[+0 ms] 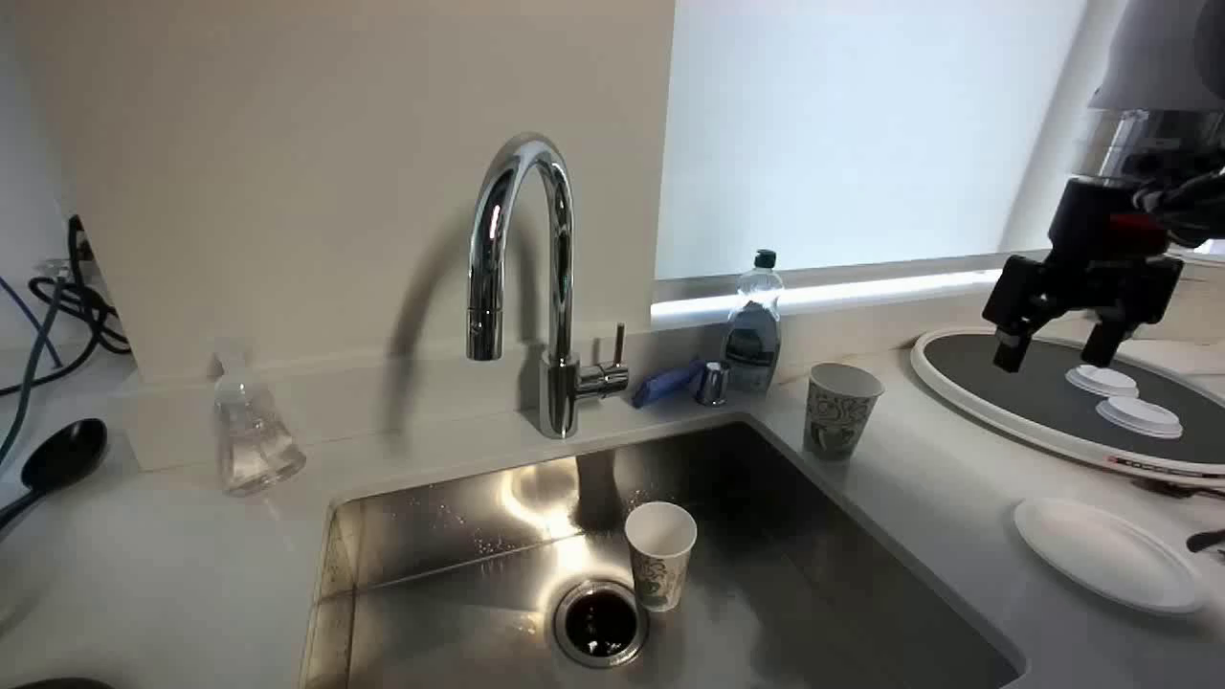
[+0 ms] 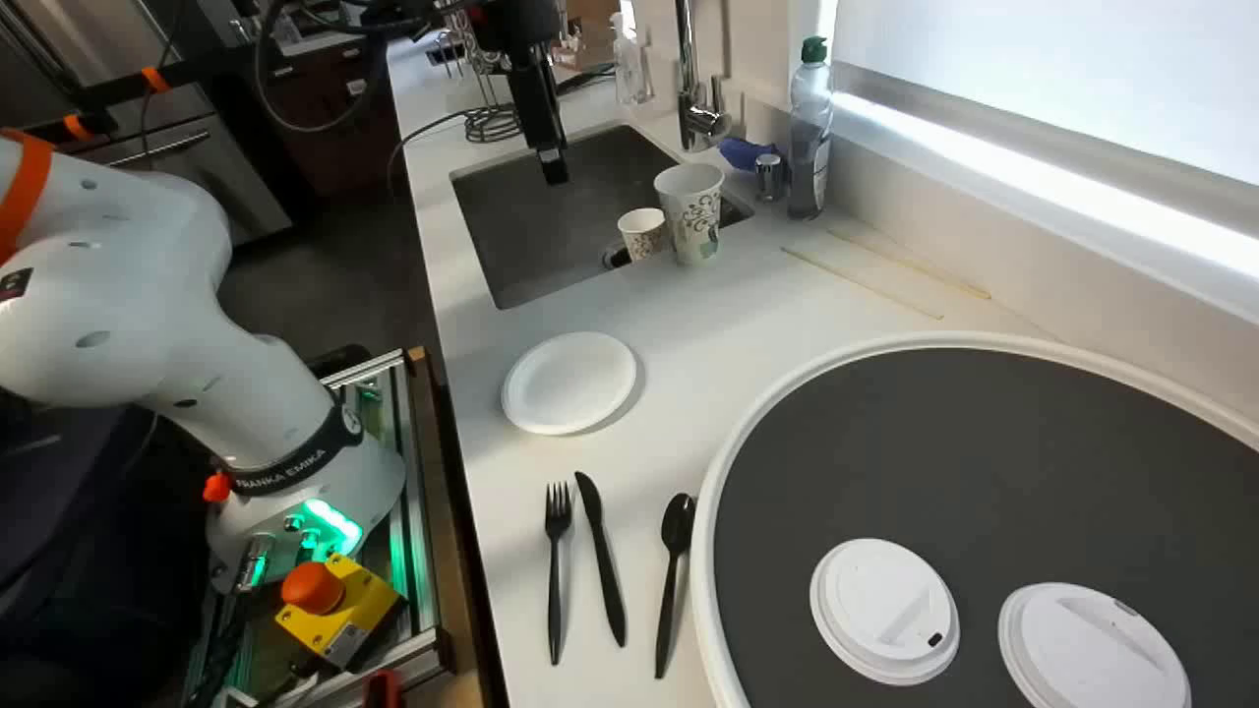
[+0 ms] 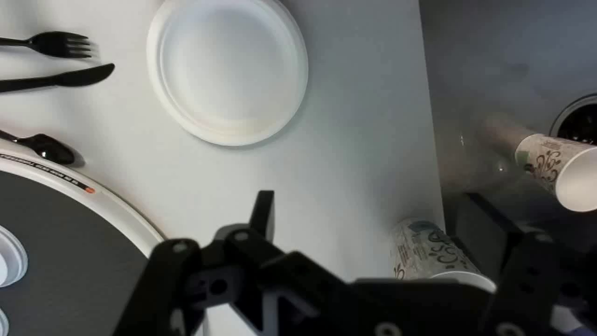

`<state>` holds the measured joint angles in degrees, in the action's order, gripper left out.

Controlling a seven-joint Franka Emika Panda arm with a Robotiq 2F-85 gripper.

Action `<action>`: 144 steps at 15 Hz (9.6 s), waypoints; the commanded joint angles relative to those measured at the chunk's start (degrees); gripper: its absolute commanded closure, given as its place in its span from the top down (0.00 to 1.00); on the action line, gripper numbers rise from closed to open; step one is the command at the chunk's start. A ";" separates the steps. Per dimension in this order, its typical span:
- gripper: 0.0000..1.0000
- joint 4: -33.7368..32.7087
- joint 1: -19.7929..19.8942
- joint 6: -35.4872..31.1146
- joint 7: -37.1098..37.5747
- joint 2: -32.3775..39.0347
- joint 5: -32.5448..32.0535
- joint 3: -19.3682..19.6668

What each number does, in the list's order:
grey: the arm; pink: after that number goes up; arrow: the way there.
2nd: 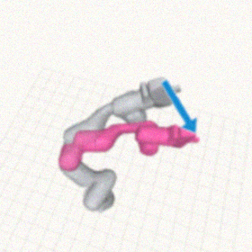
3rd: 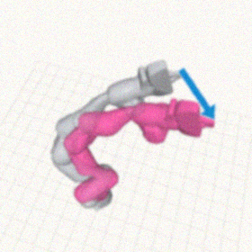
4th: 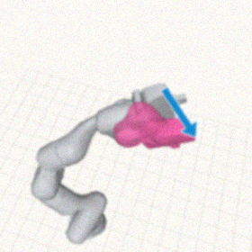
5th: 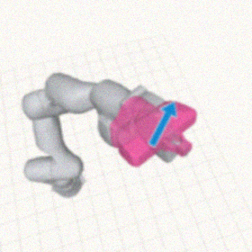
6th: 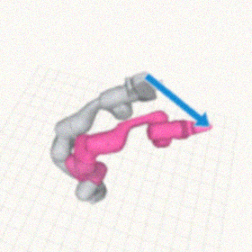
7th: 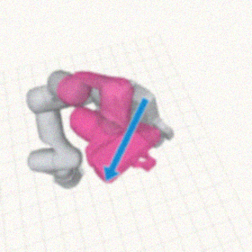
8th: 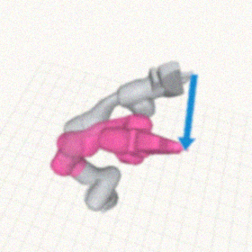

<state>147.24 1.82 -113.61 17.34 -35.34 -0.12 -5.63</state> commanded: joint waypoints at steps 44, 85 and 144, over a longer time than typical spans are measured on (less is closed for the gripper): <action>1.00 -23.25 -10.79 -12.16 -9.56 29.06 0.50 -6.22; 1.00 -19.77 -21.28 -32.63 30.68 47.41 -12.97 -8.04; 0.30 -25.00 -30.53 -38.77 48.50 61.08 -24.58 5.31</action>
<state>122.84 -28.14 -150.65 64.11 24.00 -23.81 -0.65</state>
